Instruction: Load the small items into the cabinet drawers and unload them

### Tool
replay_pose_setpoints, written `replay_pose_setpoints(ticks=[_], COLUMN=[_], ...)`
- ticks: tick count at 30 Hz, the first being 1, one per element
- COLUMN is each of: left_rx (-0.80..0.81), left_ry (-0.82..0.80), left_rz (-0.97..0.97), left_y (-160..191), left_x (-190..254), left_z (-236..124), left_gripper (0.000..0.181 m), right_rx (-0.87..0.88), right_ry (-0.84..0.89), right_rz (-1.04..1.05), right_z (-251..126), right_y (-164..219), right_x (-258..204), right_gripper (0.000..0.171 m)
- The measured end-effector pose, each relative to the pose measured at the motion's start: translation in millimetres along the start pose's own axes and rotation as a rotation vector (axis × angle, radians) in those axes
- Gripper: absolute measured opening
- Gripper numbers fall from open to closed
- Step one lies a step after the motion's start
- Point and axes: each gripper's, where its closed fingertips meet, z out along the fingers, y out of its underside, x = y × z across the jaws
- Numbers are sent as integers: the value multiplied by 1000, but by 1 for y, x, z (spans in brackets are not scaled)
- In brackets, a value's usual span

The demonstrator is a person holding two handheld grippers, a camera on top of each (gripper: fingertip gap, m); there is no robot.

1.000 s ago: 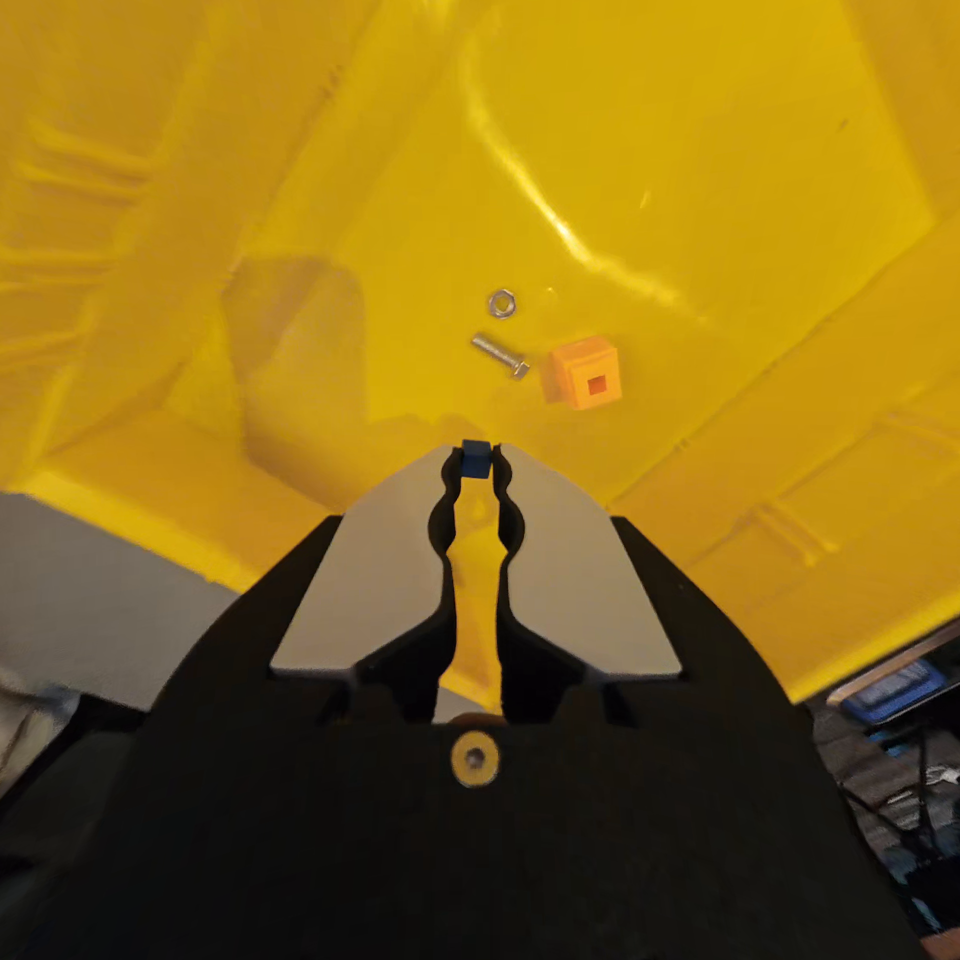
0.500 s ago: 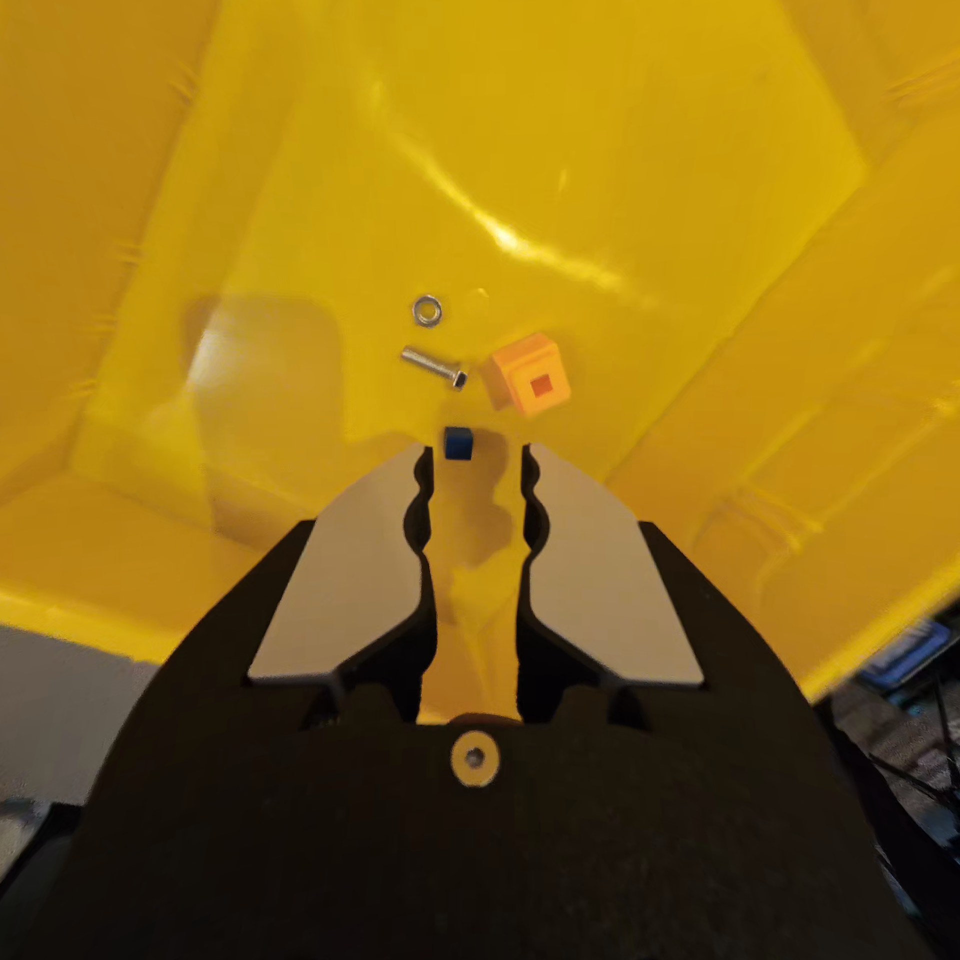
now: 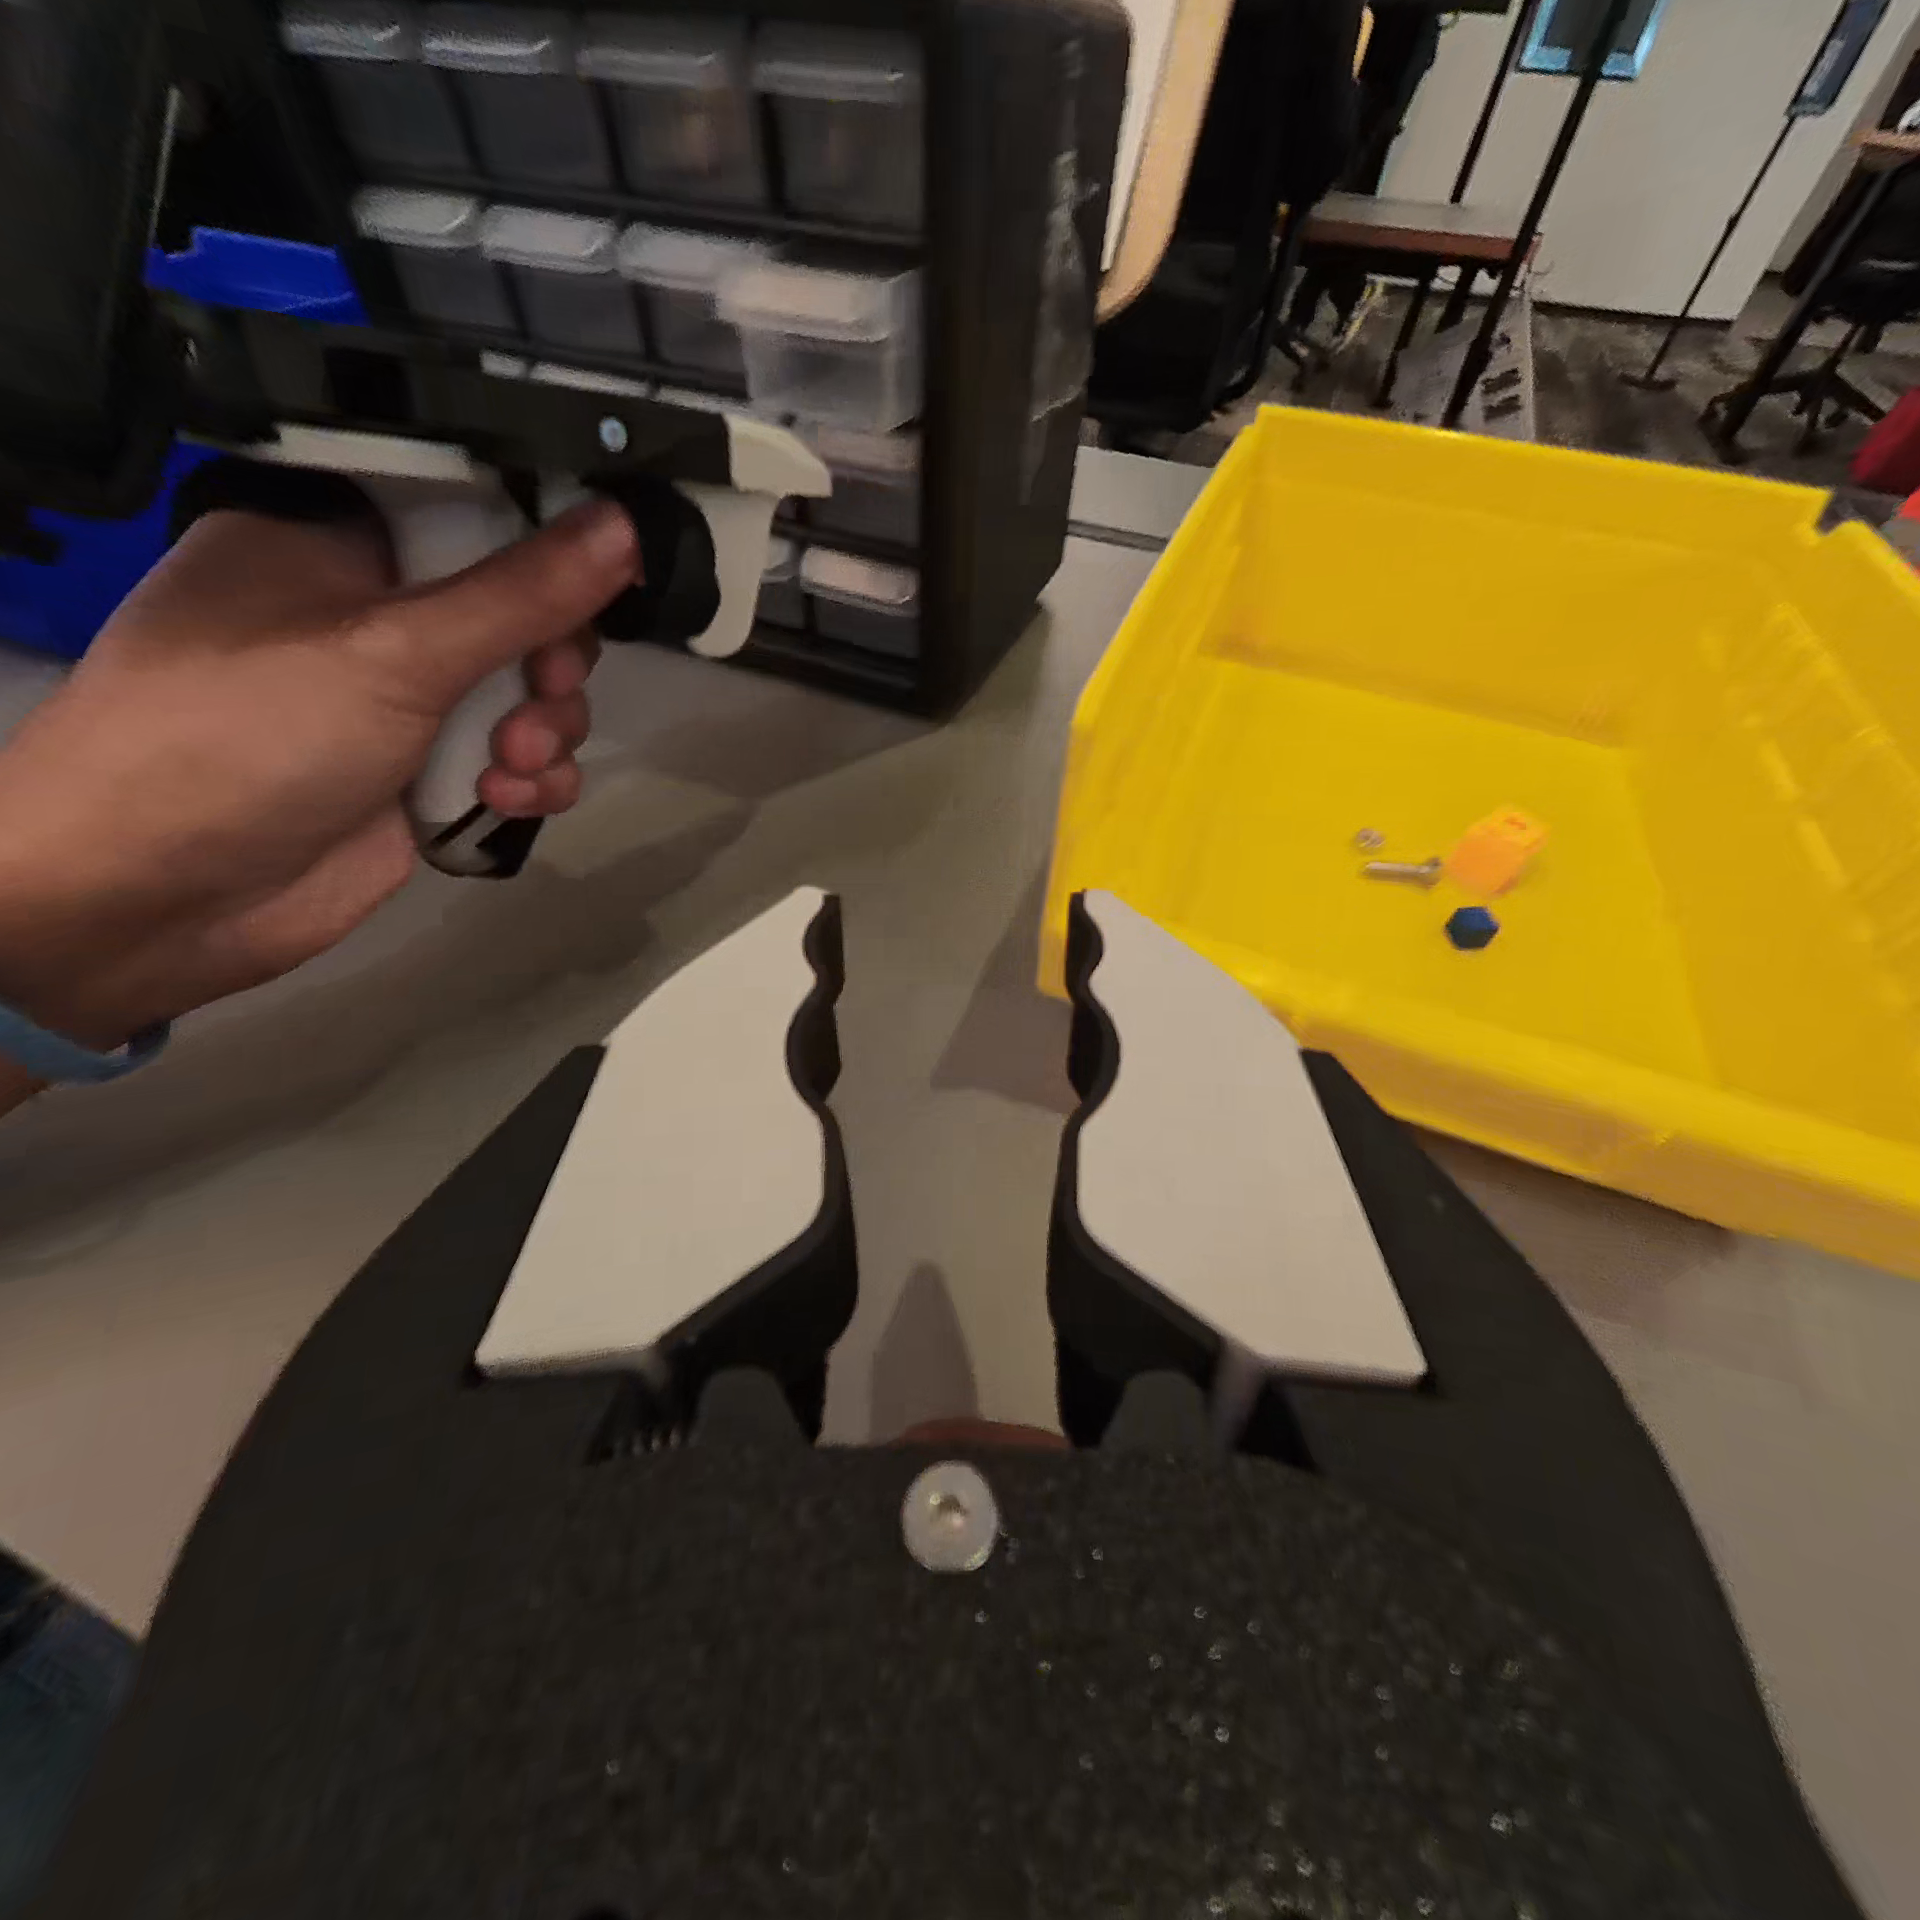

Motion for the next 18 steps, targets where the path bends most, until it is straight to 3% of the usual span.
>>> replay_pose_setpoints(ticks=[2,12,18], left_rx=[46,65,59], left_ry=[-16,-105,-105], left_rz=[-21,19,19], left_y=[0,-26,-31], left_x=[-2,-1,-7], left_z=[-7,34,41], left_gripper=[29,23,22], right_rx=[-29,68,52], right_ry=[-8,-14,-44], right_rz=[-27,13,-8], right_z=[-1,-12,-8], right_y=[7,-8,-4], right_x=[-2,13,6], right_gripper=[41,37,37])
